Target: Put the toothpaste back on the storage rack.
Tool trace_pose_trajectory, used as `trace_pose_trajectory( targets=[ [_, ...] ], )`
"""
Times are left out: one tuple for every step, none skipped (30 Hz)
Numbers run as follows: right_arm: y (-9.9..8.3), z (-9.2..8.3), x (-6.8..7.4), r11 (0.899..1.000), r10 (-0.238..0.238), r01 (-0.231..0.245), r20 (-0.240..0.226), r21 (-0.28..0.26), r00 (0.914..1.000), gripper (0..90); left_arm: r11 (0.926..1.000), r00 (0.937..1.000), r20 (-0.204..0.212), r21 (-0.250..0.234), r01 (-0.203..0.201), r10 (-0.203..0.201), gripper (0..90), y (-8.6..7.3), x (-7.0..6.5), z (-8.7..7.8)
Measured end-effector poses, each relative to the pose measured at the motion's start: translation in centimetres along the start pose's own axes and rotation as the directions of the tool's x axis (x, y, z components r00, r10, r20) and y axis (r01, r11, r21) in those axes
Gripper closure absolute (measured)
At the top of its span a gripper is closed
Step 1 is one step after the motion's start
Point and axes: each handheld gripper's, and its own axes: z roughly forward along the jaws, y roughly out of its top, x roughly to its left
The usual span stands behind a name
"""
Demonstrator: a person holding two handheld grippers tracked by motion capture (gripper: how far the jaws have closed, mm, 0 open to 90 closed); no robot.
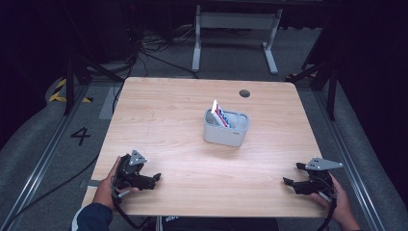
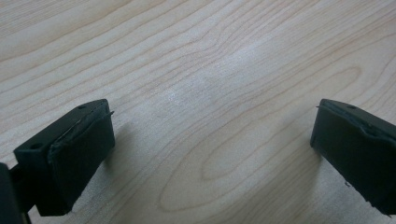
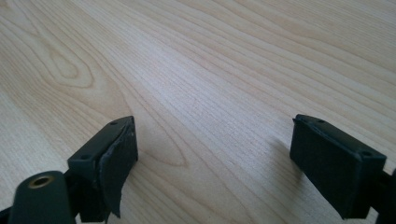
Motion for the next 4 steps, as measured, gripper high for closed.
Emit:
trace_pose_trajectory(
  targets=[
    [0.01, 0.00, 0.00, 1.000, 0.001, -0.001, 0.000, 0.000, 1.0000, 15.6, 1.0000, 1.0000, 0.000, 0.000, 0.000, 0.000, 0.2, 0.00, 0.00, 0.00],
    [0.01, 0.02, 0.00, 1.000, 0.002, -0.002, 0.000, 0.000, 1.0000, 15.5, 1.0000, 1.0000, -0.002, 0.002, 0.000, 0.000, 0.2, 0.01, -0.02, -0.02],
    [0.02, 0.02, 0.00, 1.000, 0.003, -0.003, 0.001, 0.000, 1.0000, 15.5, 1.0000, 1.0000, -0.002, 0.005, 0.000, 0.000, 0.2, 0.03, -0.01, -0.02],
    [0.03, 0.03, -0.01, 1.000, 0.004, -0.004, 0.003, 0.001, 1.0000, 15.5, 1.0000, 1.0000, -0.002, 0.005, 0.000, 0.000, 0.1, 0.03, -0.01, -0.02]
  ],
)
